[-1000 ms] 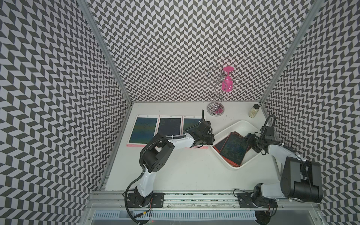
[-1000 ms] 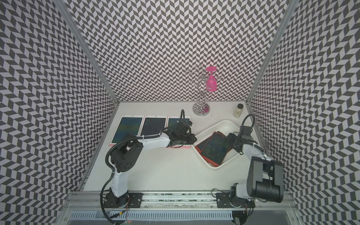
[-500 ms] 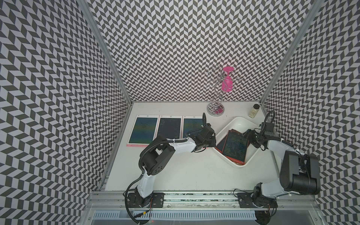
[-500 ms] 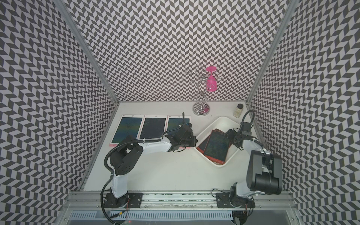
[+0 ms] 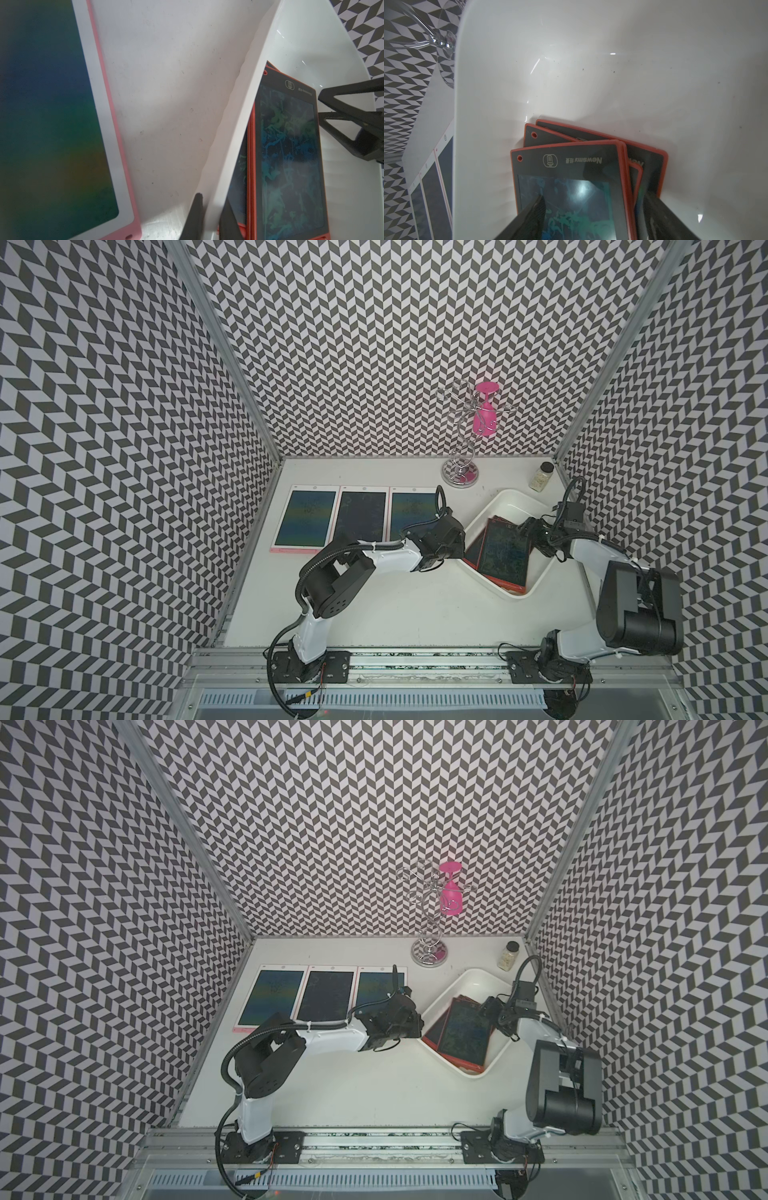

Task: Take out the writing tablet from the storage box
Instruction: Pick up the writing tablet from the storage box.

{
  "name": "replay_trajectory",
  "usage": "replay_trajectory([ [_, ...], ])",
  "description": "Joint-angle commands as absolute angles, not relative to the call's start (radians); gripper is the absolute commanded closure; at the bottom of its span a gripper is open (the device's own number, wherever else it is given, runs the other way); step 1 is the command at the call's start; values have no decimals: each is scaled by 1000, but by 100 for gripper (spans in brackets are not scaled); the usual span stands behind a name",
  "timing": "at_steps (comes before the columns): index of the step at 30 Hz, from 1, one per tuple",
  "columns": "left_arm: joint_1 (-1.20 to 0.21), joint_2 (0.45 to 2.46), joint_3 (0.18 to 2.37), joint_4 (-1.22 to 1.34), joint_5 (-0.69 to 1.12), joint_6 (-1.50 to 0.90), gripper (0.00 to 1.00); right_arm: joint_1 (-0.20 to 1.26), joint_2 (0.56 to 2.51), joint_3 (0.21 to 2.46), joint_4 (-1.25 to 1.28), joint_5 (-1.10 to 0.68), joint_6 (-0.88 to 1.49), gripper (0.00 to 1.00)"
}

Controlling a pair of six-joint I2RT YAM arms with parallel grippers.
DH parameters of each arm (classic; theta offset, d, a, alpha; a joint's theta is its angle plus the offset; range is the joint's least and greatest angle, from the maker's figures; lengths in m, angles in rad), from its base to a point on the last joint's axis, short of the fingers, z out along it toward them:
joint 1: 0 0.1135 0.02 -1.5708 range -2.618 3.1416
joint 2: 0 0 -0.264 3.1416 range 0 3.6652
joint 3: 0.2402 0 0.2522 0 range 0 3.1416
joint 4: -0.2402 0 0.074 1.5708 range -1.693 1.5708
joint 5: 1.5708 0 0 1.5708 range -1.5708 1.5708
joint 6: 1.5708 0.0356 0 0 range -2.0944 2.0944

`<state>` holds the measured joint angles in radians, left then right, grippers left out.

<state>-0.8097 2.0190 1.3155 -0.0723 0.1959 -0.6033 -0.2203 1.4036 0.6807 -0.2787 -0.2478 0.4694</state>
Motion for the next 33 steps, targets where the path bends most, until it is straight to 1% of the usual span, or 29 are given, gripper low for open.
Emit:
replay_trajectory([
  [1, -803, 1989, 1274, -56, 168, -760, 100, -230, 1446, 702, -241, -277, 462, 23],
  [3, -814, 1984, 1269, -51, 151, -767, 100, -228, 1468, 716, -226, -308, 464, 24],
  [10, -864, 1974, 1238, 2, 92, -788, 100, -227, 1503, 767, -216, -316, 457, 24],
  [16, -918, 1974, 1228, 31, 19, -813, 100, -228, 1484, 782, -245, -287, 434, 25],
  [22, -972, 1945, 1212, 57, -75, -822, 100, -228, 1503, 776, -243, -277, 413, 25],
  [26, -974, 1939, 1203, 61, -87, -822, 100, -229, 1501, 782, -232, -293, 414, 25],
  [29, -974, 1933, 1198, 65, -96, -820, 100, -228, 1481, 788, -249, -258, 409, 25],
  [33, -974, 1932, 1195, 69, -103, -821, 100, -227, 1474, 782, -271, -263, 403, 25],
])
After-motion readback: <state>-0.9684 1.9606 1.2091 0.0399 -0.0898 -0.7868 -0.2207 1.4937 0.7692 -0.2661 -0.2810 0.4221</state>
